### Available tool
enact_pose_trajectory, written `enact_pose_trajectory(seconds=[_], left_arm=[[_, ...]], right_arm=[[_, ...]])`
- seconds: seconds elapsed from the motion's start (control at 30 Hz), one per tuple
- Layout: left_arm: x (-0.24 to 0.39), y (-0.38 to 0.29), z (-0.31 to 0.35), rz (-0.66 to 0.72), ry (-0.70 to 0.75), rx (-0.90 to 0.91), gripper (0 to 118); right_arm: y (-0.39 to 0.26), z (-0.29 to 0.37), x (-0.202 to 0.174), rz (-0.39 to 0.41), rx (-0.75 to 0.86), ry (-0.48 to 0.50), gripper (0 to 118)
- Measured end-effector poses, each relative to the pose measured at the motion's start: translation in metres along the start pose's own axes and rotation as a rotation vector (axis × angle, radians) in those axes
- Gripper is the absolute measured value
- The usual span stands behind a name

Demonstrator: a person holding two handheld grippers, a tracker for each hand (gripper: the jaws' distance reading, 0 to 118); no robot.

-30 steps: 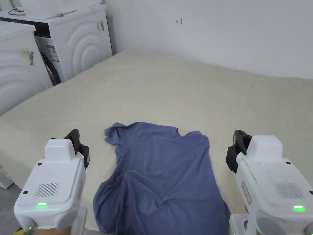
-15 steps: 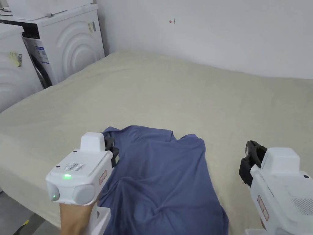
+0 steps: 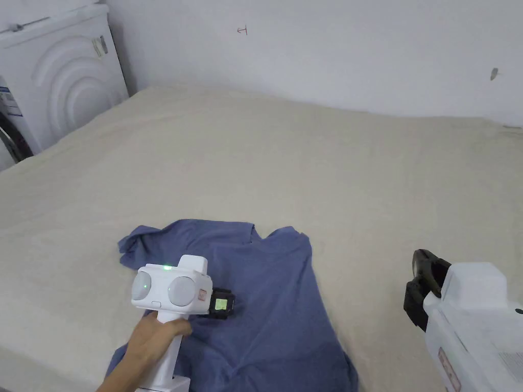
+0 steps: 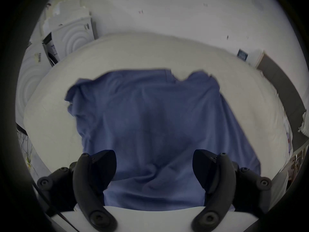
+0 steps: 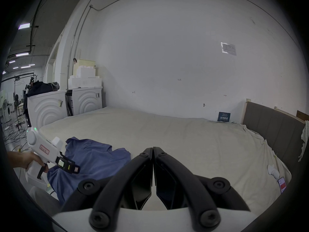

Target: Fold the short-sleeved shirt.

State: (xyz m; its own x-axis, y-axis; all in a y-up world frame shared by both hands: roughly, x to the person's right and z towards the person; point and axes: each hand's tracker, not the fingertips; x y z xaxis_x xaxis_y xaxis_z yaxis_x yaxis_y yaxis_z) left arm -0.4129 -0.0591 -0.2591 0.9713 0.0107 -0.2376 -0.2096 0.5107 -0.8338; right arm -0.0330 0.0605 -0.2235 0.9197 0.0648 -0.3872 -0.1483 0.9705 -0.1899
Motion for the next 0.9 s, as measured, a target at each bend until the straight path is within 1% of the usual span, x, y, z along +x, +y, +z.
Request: enact_pose_trajectory(seconds=[0.1,0.13,0.2,0.23,0.27,0.3,0.33,0.37,0.4,0.5,0.53,0.63,0.67,0.8,0.9], left_arm=[[0.006,-0.006,-0.014,-0.032,0.022,-0.047,99],[0.008,-0.008,-0.019,-0.031,0.024,-0.055,97],[0.008,-0.012,-0.024,-0.022,0.026,-0.106,84],[0.007,-0.014,-0.021,-0.01,0.016,-0.102,77],[0.009,-0.013,-0.017,0.006,0.012,-0.074,64],[0.01,-0.011,-0.013,0.006,0.005,-0.075,39],[0.013,-0.012,-0.009,-0.006,-0.014,-0.065,17],[0.017,-0.012,-0.008,-0.026,-0.02,-0.052,3],[0.021,-0.012,-0.008,-0.062,-0.005,-0.037,1],[0.026,-0.014,-0.006,-0.086,0.015,-0.031,0],[0.024,-0.014,0.0,-0.07,-0.005,-0.014,0],[0.015,-0.006,0.025,0.077,-0.128,0.067,0],[0.013,-0.002,0.033,0.099,-0.151,0.091,0],[0.02,0.017,0.07,0.111,-0.201,0.174,0],[0.044,0.036,0.092,0.076,-0.235,0.233,0]], right_arm=[[-0.006,-0.001,0.007,-0.002,-0.019,-0.011,1],[-0.008,-0.001,0.009,-0.004,-0.026,-0.016,1],[-0.012,0.0,0.013,-0.008,-0.035,-0.021,1],[-0.013,0.001,0.015,-0.011,-0.039,-0.024,1],[-0.014,0.003,0.017,-0.012,-0.042,-0.026,1],[-0.015,0.004,0.019,-0.012,-0.044,-0.028,1],[-0.015,0.006,0.02,-0.013,-0.043,-0.032,1],[-0.015,0.007,0.022,-0.015,-0.043,-0.036,1],[-0.015,0.008,0.024,-0.018,-0.044,-0.038,1],[-0.014,0.013,0.031,-0.032,-0.04,-0.047,1],[-0.013,0.015,0.033,-0.035,-0.036,-0.05,1],[-0.009,0.023,0.042,-0.039,-0.021,-0.059,1],[-0.008,0.025,0.045,-0.04,-0.016,-0.063,1],[-0.004,0.038,0.062,-0.05,0.003,-0.086,1],[-0.003,0.048,0.077,-0.059,0.016,-0.112,1]])
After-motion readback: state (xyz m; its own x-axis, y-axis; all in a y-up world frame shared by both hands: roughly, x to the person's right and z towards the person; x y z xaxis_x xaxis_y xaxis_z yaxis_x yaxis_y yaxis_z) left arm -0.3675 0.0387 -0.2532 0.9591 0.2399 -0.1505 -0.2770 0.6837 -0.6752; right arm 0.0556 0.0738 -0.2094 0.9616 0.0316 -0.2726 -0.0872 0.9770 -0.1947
